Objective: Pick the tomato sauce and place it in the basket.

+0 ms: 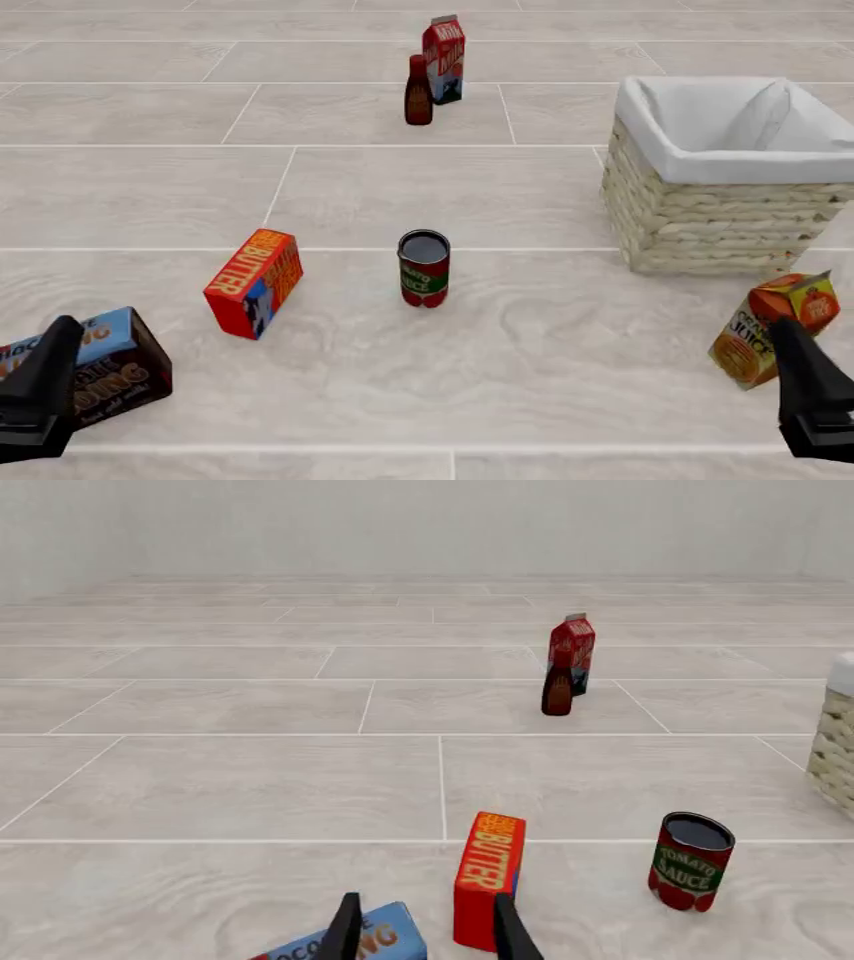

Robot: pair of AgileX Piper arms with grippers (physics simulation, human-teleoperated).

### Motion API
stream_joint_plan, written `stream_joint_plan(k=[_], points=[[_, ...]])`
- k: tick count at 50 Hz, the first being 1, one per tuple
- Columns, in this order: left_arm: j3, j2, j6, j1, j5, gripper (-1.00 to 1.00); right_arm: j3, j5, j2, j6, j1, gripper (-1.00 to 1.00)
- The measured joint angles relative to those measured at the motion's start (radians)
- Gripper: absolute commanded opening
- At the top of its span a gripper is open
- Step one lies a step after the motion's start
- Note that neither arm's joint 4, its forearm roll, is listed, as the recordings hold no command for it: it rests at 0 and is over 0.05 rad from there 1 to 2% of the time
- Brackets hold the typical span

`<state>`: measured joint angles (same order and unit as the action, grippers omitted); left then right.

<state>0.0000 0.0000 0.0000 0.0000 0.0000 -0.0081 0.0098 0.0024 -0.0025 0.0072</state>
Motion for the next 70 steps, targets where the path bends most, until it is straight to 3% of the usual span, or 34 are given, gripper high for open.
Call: stream_joint_plan(k=[41,54,70], points=[[0.0,0.0,0.0,0.0,0.0,1.0,-0.027,0.048,0.007,-0.008,-0.007,1.0],[0.0,0.0,0.0,0.0,0.0,1.0,-0.291,0.204,0.108,-0.042,0.056,1.0],[0.0,0.0,0.0,0.0,0.0,1.0,-0.677,0.296,0.483,-0.095,0.101,1.0]])
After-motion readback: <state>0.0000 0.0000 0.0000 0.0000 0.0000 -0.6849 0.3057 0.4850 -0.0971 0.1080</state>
